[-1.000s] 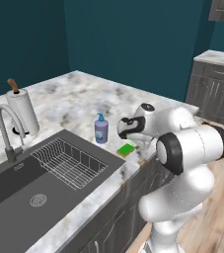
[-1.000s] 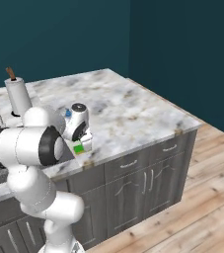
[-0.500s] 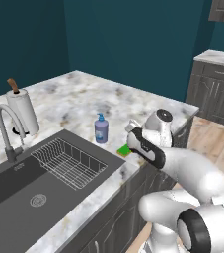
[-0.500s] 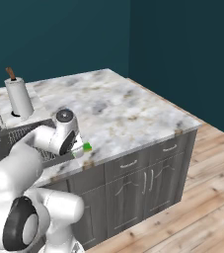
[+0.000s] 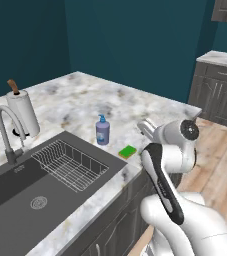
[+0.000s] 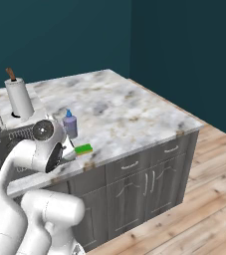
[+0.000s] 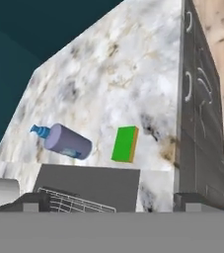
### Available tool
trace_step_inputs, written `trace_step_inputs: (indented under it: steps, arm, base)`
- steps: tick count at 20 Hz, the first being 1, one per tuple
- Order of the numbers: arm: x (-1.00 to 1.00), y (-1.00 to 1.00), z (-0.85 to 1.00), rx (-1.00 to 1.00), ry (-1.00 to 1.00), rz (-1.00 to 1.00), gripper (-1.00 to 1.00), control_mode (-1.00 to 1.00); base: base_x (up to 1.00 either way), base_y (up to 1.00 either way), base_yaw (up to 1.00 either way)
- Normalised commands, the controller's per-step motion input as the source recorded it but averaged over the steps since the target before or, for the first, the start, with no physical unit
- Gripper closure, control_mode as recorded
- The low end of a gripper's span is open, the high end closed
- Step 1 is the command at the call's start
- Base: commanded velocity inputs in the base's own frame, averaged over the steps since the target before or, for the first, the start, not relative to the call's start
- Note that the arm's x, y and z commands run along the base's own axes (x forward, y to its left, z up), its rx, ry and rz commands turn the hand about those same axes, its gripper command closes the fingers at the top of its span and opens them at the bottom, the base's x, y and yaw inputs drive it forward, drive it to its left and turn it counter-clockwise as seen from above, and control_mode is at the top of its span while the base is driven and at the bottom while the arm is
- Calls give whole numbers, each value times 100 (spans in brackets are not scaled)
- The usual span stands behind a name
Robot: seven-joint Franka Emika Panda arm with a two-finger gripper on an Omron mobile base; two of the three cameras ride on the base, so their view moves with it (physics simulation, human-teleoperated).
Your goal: Restock the sink supplies by placing the sponge and soap dispenser on the counter and next to the sink. Make sure the soap dispenser is upright.
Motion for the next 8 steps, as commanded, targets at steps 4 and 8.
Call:
trace_step_inputs:
  steps: [4, 8]
  arm:
    - [-74, 0, 90, -2, -4, 0, -100, -100]
    - [-58, 0, 80, 0, 0, 0, -100, -100]
  base:
    - [0, 0, 0]
    - [0, 0, 0]
